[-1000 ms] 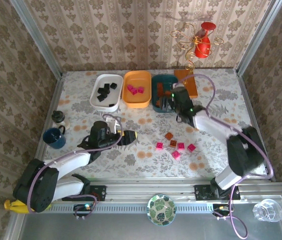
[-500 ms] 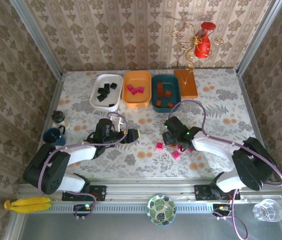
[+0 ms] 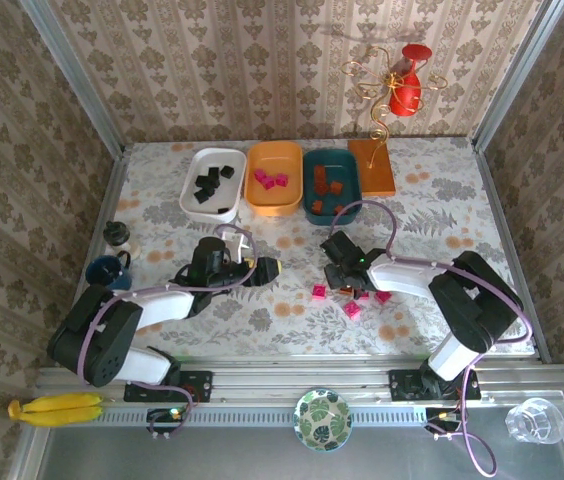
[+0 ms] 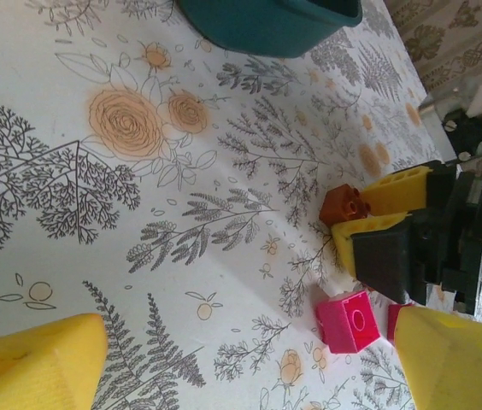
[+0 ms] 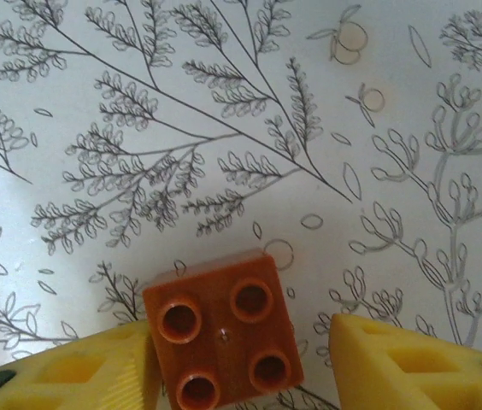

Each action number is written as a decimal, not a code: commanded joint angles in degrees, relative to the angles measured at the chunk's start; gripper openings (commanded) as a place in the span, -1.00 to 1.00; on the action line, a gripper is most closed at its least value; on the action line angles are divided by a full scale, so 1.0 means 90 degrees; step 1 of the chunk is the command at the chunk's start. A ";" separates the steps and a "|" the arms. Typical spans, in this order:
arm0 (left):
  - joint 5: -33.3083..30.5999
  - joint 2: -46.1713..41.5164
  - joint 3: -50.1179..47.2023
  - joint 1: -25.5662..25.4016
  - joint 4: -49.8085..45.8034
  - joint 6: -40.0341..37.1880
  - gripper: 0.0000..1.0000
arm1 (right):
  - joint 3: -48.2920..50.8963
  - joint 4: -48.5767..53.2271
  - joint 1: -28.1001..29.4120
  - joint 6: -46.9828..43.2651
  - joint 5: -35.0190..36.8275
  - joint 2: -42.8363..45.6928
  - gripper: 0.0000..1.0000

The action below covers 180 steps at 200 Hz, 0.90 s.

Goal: Sort the legos into containers by color
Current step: Pick up the lego from the center of the table, then place the lego in the container.

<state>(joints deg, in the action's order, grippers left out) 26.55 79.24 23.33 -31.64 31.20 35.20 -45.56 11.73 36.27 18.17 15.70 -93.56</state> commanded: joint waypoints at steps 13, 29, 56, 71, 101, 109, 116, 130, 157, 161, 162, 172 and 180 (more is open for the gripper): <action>-0.0109 -0.0240 -0.0034 -0.0039 -0.0189 -0.0105 0.77 | -0.0178 -0.0472 -0.0308 -0.0053 -0.0205 -0.0377 -0.06; -0.0192 -0.0279 -0.0034 -0.0039 -0.0277 -0.0132 0.77 | -0.0240 -0.0438 -0.0319 -0.0051 -0.0183 -0.0427 -0.16; -0.0195 -0.0380 -0.0009 -0.0039 -0.0398 -0.0198 0.77 | -0.0274 -0.0625 -0.0329 -0.0070 -0.0158 -0.0162 -0.27; -0.0332 -0.0461 0.0005 -0.0039 -0.0552 -0.0301 0.77 | -0.0332 -0.0864 -0.0388 -0.0041 -0.0154 0.0131 -0.28; -0.0381 -0.0717 0.0034 -0.0040 -0.0773 -0.0382 0.77 | -0.0514 -0.1642 -0.0857 0.0276 -0.0545 0.0561 -0.33; -0.0422 -0.0805 0.0026 -0.0039 -0.0853 -0.0412 0.77 | -0.0643 -0.1837 -0.1003 0.0367 -0.0634 0.0529 -0.33; -0.0480 -0.0888 -0.0001 -0.0039 -0.0915 -0.0433 0.78 | -0.0804 -0.1945 -0.1116 0.0449 -0.0692 0.0447 -0.33; -0.0556 -0.1075 -0.0042 -0.0039 -0.1031 -0.0434 0.78 | -0.1215 -0.2052 -0.1269 0.0538 -0.0685 0.0164 -0.33; -0.0617 -0.1448 -0.0063 -0.0039 -0.1341 -0.0514 0.78 | -0.2253 -0.2056 -0.1526 0.0690 -0.0681 -0.0718 -0.32; -0.0644 -0.1503 -0.0070 -0.0039 -0.1379 -0.0527 0.78 | -0.2417 -0.2046 -0.1567 0.0716 -0.0671 -0.0879 -0.31; -0.0654 -0.1516 -0.0067 -0.0039 -0.1393 -0.0530 0.78 | -0.2457 -0.2045 -0.1578 0.0725 -0.0671 -0.0916 -0.31; -0.0702 -0.1683 -0.0091 -0.0039 -0.1478 -0.0518 0.78 | -0.2856 -0.2028 -0.1667 0.0805 -0.0637 -0.1314 -0.31; -0.0713 -0.1805 -0.0099 -0.0039 -0.1529 -0.0496 0.79 | -0.3241 -0.1976 -0.1734 0.0872 -0.0605 -0.1643 -0.31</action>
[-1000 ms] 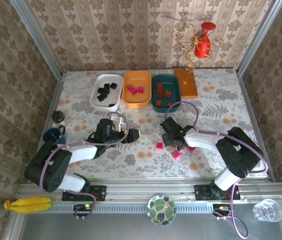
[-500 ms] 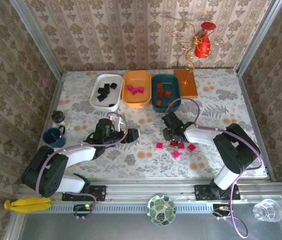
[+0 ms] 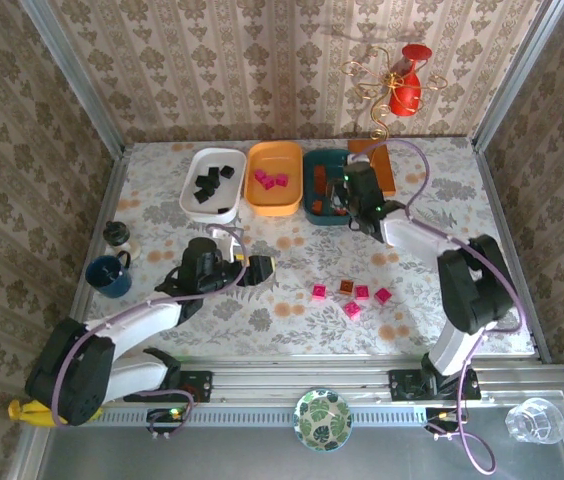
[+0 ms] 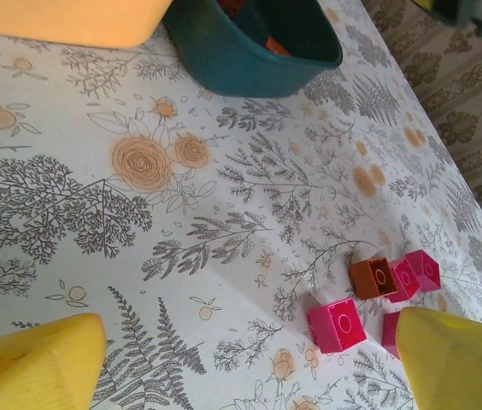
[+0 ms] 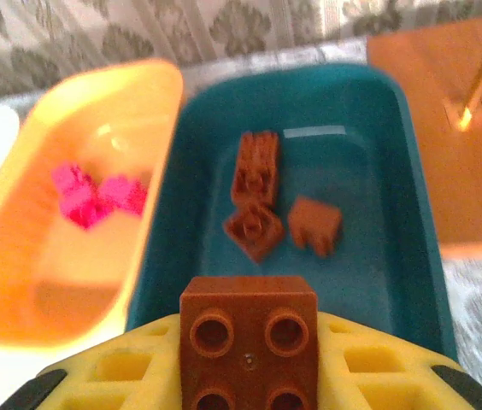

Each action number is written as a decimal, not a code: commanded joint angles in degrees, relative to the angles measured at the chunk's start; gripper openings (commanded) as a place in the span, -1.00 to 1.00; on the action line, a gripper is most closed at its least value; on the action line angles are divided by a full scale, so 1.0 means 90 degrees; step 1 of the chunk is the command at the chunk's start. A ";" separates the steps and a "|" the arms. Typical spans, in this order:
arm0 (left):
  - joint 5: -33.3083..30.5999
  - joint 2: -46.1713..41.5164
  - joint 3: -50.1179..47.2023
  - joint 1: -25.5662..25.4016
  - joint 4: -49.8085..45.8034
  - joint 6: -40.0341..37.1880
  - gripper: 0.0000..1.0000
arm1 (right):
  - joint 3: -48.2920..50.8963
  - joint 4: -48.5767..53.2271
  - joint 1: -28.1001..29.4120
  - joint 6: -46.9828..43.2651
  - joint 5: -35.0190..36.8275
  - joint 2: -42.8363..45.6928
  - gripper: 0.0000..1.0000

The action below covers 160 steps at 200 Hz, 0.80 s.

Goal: Sort the legos into containers by color
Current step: Place the lego in the container.

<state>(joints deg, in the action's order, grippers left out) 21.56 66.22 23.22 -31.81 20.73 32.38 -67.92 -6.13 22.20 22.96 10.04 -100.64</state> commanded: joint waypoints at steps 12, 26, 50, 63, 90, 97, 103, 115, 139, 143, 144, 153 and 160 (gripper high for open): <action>-0.0159 -0.0538 -0.0073 -0.0020 -0.0460 -0.0166 0.79 | -0.1362 0.0145 -0.0238 0.0378 0.0164 -0.1337 -0.30; -0.0178 -0.0725 -0.0046 -0.0030 -0.0637 -0.0215 0.79 | -0.2118 0.0457 -0.0288 0.0303 0.0383 -0.1850 -0.24; -0.0222 -0.0987 -0.0013 -0.0039 -0.0849 -0.0219 0.79 | -0.3065 0.1033 -0.0298 0.0014 0.0647 -0.2339 -0.02; -0.0194 -0.1080 0.0015 -0.0047 -0.0959 -0.0259 0.80 | -0.3077 0.1111 -0.0227 -0.0160 0.0688 -0.2200 0.19; -0.0257 -0.1088 0.0063 -0.0049 -0.1165 -0.0430 0.81 | -0.2081 0.1113 0.0033 -0.0474 0.0812 -0.1235 0.44; -0.0252 -0.1079 0.0097 -0.0049 -0.1202 -0.0459 0.81 | -0.1649 0.1167 0.0133 -0.0525 0.0726 -0.0864 0.47; -0.0223 -0.1065 0.0122 -0.0049 -0.1234 -0.0485 0.81 | -0.1242 0.1240 0.0239 -0.0563 0.0719 -0.0536 0.49; -0.0143 -0.1029 0.0162 -0.0049 -0.1274 -0.0546 0.82 | -0.0413 0.1526 0.0499 -0.0590 0.0693 0.0161 0.54; -0.0083 -0.0935 0.0226 -0.0059 -0.1416 -0.0762 0.82 | 0.1090 0.2395 0.1126 -0.0329 0.0884 0.1386 0.60; -0.0052 -0.0915 0.0239 -0.0068 -0.1439 -0.0793 0.82 | 0.1296 0.2578 0.1245 -0.0250 0.0962 0.1569 0.61; -0.0037 -0.0909 0.0241 -0.0068 -0.1442 -0.0799 0.82 | 0.1345 0.2626 0.1269 -0.0229 0.0992 0.1610 0.61; 0.0096 -0.0857 0.0261 -0.0083 -0.1454 -0.0860 0.82 | 0.1735 0.3025 0.1511 -0.0012 0.1146 0.1965 0.63; 0.0212 -0.0818 0.0247 -0.0105 -0.1360 -0.0895 0.82 | 0.1999 0.3277 0.1674 0.0200 0.1189 0.2197 0.64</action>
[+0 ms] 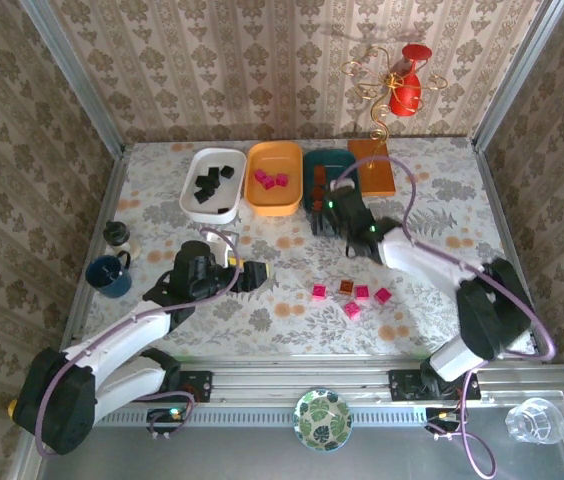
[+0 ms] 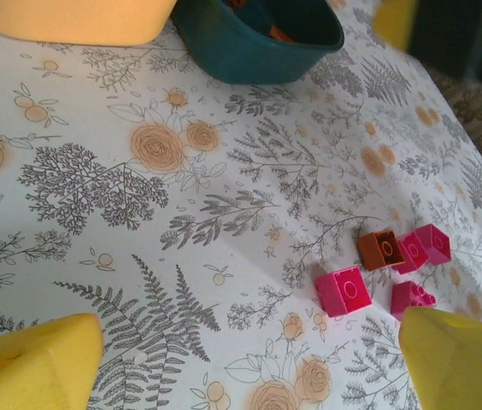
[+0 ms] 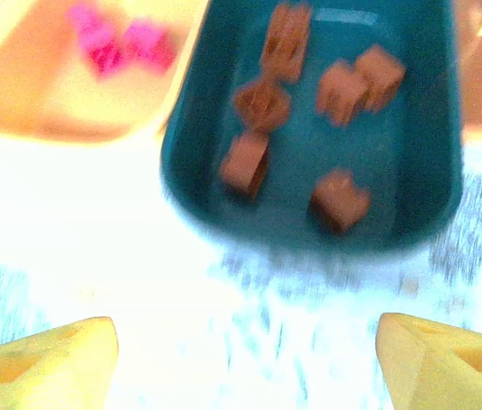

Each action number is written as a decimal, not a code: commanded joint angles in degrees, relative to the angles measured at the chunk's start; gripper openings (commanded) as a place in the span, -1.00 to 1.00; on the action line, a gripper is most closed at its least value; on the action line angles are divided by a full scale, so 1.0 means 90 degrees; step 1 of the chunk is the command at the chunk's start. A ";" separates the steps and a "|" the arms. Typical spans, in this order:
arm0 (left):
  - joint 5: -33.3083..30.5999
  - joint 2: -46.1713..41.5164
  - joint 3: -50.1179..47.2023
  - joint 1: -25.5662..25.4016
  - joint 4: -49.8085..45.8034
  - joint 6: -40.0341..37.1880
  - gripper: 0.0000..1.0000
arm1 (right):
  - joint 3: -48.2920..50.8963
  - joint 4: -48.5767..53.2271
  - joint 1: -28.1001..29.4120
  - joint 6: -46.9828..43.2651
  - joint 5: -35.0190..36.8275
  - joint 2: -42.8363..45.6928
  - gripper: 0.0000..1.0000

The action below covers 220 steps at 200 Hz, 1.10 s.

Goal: Sort the legos into containers by color
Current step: Place the lego in the container, then pick up the lego from the bottom-center of the table.

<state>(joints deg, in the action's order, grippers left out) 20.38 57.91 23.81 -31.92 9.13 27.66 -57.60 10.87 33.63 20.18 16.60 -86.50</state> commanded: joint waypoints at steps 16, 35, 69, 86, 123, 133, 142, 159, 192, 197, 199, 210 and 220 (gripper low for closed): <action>0.0531 0.0183 0.0102 -0.0152 0.0246 -0.0378 0.81 | 0.1330 0.1745 0.0743 0.1054 0.0490 0.1099 0.64; 0.0548 0.0262 0.0088 -0.0170 0.0425 -0.0354 0.81 | 0.1713 0.1798 0.1063 0.1584 0.0447 0.1380 0.64; 0.0434 0.0394 0.0088 -0.0184 0.0496 -0.0297 0.81 | 0.2090 0.1349 0.1232 0.1838 0.0084 0.1341 0.56; 0.0399 0.0455 0.0088 -0.0184 0.0519 -0.0247 0.80 | 0.2113 0.1146 0.1267 0.1839 -0.0100 0.1207 0.41; 0.0315 0.0499 0.0088 -0.0196 0.0514 -0.0246 0.80 | 0.2094 0.0958 0.1325 0.1839 -0.0120 0.1021 0.13; 0.0307 0.0514 0.0098 -0.0194 0.0505 -0.0254 0.81 | 0.2102 0.0931 0.1330 0.1872 -0.0101 0.0975 0.09; 0.0310 0.0528 0.0113 -0.0195 0.0497 -0.0261 0.80 | 0.2104 0.0959 0.1328 0.1905 -0.0004 0.0941 0.08; 0.0304 0.0538 0.0127 -0.0201 0.0495 -0.0261 0.80 | 0.2127 0.0999 0.1331 0.1987 0.0125 0.0918 0.04; 0.0238 0.0557 0.0118 -0.0202 0.0492 -0.0277 0.80 | 0.2336 0.0798 0.1330 0.2270 0.0141 0.0954 -0.03; 0.0235 0.0558 0.0118 -0.0201 0.0489 -0.0273 0.80 | 0.2356 0.0789 0.1332 0.2301 0.0161 0.0949 -0.03; 0.0233 0.0558 0.0118 -0.0202 0.0495 -0.0271 0.80 | 0.2362 0.0785 0.1330 0.2311 0.0166 0.0942 -0.03; 0.0221 0.0558 0.0118 -0.0202 0.0495 -0.0278 0.80 | 0.2386 0.0749 0.1327 0.2342 0.0165 0.0920 -0.05; 0.0216 0.0558 0.0118 -0.0203 0.0496 -0.0279 0.80 | 0.2380 0.0735 0.1327 0.2371 0.0184 0.0900 -0.06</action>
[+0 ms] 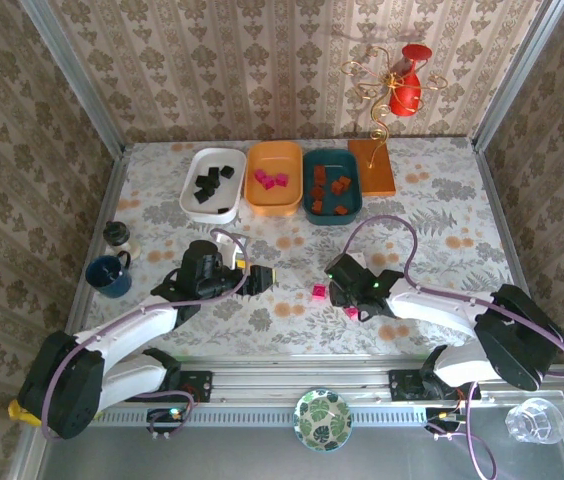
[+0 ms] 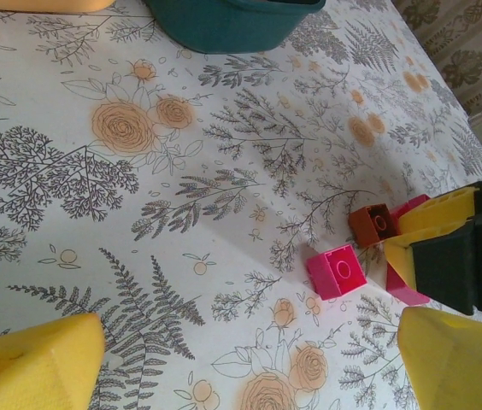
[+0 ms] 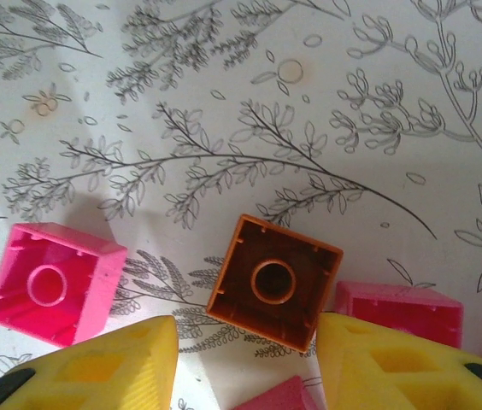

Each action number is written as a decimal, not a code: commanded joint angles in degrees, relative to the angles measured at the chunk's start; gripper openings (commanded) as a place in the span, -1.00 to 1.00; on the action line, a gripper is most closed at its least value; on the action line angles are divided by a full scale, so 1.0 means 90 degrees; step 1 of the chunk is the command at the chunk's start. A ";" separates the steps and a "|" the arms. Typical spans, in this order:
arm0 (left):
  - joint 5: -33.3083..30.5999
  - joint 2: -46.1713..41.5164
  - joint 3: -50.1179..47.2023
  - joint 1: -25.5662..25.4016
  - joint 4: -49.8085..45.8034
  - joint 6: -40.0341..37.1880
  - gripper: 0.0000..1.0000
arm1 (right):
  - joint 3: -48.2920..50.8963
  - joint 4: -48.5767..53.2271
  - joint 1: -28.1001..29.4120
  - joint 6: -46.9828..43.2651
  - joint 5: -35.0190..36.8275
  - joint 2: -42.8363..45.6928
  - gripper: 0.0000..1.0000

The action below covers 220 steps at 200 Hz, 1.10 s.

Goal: Sort the legos into containers by color
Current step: Pick up the lego from the bottom-center of the table.

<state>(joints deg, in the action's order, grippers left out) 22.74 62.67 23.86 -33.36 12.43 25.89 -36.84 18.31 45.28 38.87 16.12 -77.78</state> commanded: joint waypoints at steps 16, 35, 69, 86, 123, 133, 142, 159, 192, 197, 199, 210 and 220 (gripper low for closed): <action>-0.0046 0.0023 0.0113 -0.0040 0.0116 -0.0083 0.80 | 0.0109 -0.0135 0.0042 0.0314 0.0272 -0.0069 -0.07; -0.0090 0.0019 0.0094 -0.0039 0.0113 -0.0084 0.80 | 0.0117 -0.0116 0.0034 0.0349 0.0381 -0.0114 -0.08; -0.0105 0.0028 0.0093 -0.0038 0.0114 -0.0089 0.80 | 0.0060 -0.0010 0.0034 0.0388 0.0702 -0.0364 -0.08; -0.0124 0.0028 0.0103 -0.0043 0.0096 -0.0095 0.80 | 0.0016 -0.0055 0.0033 0.0380 0.0777 -0.0447 -0.08; -0.0183 0.0028 0.0094 -0.0031 0.0046 -0.0116 0.80 | -0.0251 -0.0197 0.0026 0.0180 0.0753 -0.0822 -0.06; -0.0210 0.0028 0.0085 -0.0034 0.0023 -0.0118 0.80 | -0.0312 -0.0217 0.0021 0.0139 0.0786 -0.0909 -0.05; -0.0222 0.0018 0.0084 -0.0037 0.0008 -0.0113 0.79 | -0.0352 -0.0244 0.0023 0.0098 0.0825 -0.0978 -0.05; -0.0239 0.0009 0.0064 -0.0034 -0.0006 -0.0113 0.79 | -0.0406 -0.0299 -0.0028 0.0047 0.0876 -0.1090 -0.05; -0.0261 0.0008 0.0079 -0.0034 -0.0024 -0.0150 0.79 | -0.0486 -0.0531 -0.0151 -0.0021 0.0877 -0.1300 -0.04; -0.0270 0.0018 0.0083 -0.0033 -0.0031 -0.0160 0.80 | -0.0501 -0.0571 -0.0169 -0.0039 0.0894 -0.1334 -0.02; -0.0271 0.0018 0.0084 -0.0033 -0.0040 -0.0154 0.80 | -0.0505 -0.0589 -0.0178 -0.0041 0.0899 -0.1350 -0.01; -0.0273 0.0028 0.0084 -0.0033 -0.0041 -0.0162 0.79 | -0.0558 -0.0655 -0.0248 -0.0075 0.0887 -0.1448 0.01; -0.0291 0.0033 0.0084 -0.0033 -0.0052 -0.0174 0.79 | -0.0591 -0.0761 -0.0307 -0.0118 0.0867 -0.1525 0.01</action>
<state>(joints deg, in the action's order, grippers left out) 20.84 62.67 23.86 -33.36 12.32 25.82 -40.49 15.35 44.07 38.68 21.28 -88.86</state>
